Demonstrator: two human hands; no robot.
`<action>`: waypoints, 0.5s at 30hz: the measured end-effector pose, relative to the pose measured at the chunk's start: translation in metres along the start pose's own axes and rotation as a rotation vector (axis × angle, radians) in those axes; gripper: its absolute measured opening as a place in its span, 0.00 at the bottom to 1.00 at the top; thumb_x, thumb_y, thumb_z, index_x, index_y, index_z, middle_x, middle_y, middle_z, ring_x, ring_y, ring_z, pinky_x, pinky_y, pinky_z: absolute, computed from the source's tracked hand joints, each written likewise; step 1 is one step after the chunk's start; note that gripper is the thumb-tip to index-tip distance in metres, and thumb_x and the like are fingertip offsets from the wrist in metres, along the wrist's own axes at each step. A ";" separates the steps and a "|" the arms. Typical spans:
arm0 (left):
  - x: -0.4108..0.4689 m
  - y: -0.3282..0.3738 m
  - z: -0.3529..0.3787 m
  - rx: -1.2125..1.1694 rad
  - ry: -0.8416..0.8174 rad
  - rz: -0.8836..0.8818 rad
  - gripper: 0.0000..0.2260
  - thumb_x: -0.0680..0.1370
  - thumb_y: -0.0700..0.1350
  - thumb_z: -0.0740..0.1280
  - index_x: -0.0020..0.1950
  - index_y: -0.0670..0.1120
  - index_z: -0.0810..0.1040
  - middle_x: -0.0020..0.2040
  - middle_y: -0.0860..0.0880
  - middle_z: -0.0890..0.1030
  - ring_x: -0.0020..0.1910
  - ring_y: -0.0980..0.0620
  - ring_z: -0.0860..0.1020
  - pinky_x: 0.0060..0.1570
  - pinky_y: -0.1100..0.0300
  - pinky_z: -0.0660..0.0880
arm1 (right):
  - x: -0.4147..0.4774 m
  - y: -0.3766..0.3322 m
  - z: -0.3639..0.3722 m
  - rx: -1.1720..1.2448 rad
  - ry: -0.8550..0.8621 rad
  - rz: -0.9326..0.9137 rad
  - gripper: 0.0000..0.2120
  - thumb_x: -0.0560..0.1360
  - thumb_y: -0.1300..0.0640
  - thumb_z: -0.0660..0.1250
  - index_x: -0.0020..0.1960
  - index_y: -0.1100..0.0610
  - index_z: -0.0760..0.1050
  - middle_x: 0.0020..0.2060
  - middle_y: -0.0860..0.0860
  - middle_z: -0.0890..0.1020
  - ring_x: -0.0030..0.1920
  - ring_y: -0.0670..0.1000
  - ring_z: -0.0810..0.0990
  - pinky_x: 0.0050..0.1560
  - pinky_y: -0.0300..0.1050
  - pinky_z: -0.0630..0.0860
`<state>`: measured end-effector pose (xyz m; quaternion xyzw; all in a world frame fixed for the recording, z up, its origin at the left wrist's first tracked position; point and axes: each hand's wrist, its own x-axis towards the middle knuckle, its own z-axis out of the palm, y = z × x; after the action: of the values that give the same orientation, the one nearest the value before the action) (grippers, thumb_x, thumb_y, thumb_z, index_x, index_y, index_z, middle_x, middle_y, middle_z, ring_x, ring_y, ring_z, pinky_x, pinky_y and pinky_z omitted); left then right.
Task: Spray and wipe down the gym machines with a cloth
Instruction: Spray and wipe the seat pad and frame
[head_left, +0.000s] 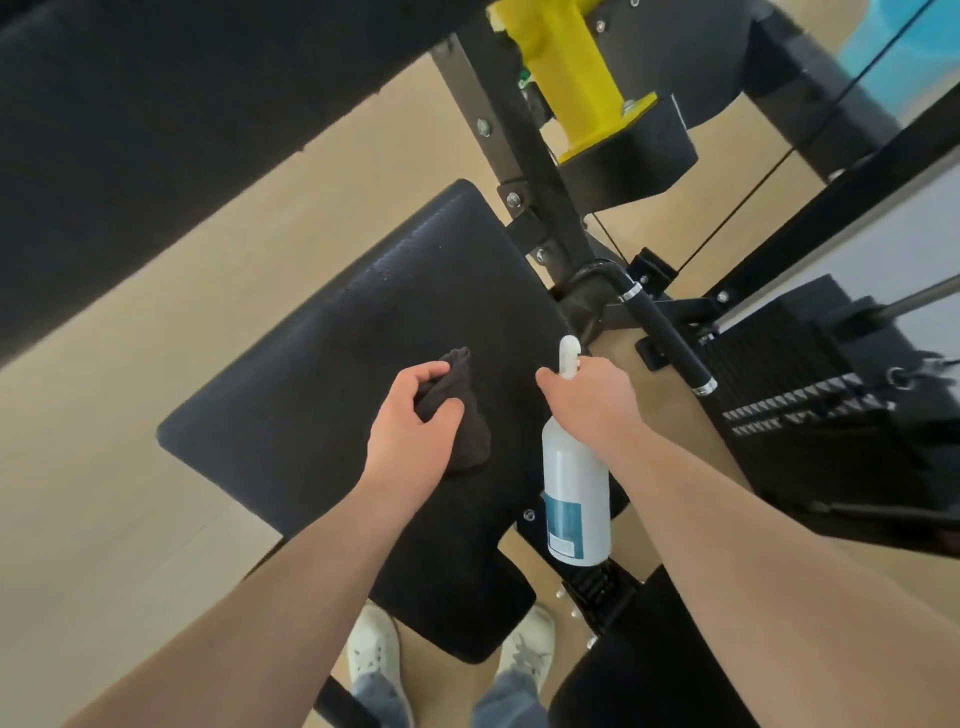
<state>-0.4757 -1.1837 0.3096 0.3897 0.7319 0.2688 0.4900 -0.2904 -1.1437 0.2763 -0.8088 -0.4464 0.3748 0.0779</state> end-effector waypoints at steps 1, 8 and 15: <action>-0.001 -0.001 0.002 0.008 -0.010 0.002 0.16 0.82 0.47 0.68 0.66 0.62 0.74 0.61 0.60 0.77 0.55 0.56 0.78 0.50 0.59 0.79 | -0.003 0.004 0.001 -0.005 -0.032 -0.001 0.12 0.81 0.42 0.64 0.51 0.51 0.69 0.36 0.45 0.72 0.37 0.49 0.76 0.48 0.46 0.78; -0.010 -0.020 0.004 0.038 -0.041 0.004 0.16 0.82 0.47 0.68 0.67 0.61 0.73 0.62 0.59 0.77 0.57 0.55 0.79 0.57 0.53 0.81 | -0.024 0.023 0.013 0.020 -0.034 0.034 0.11 0.81 0.43 0.65 0.50 0.50 0.70 0.35 0.44 0.71 0.34 0.49 0.75 0.45 0.42 0.77; -0.021 -0.037 -0.022 0.017 0.030 -0.007 0.16 0.81 0.46 0.68 0.66 0.61 0.74 0.58 0.60 0.78 0.51 0.57 0.79 0.42 0.65 0.75 | -0.053 0.005 0.041 -0.033 -0.171 -0.111 0.13 0.79 0.40 0.67 0.46 0.48 0.71 0.38 0.45 0.76 0.38 0.49 0.79 0.43 0.43 0.78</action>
<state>-0.5027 -1.2215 0.2996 0.3872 0.7430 0.2666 0.4764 -0.3323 -1.1964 0.2734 -0.7489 -0.5018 0.4303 0.0467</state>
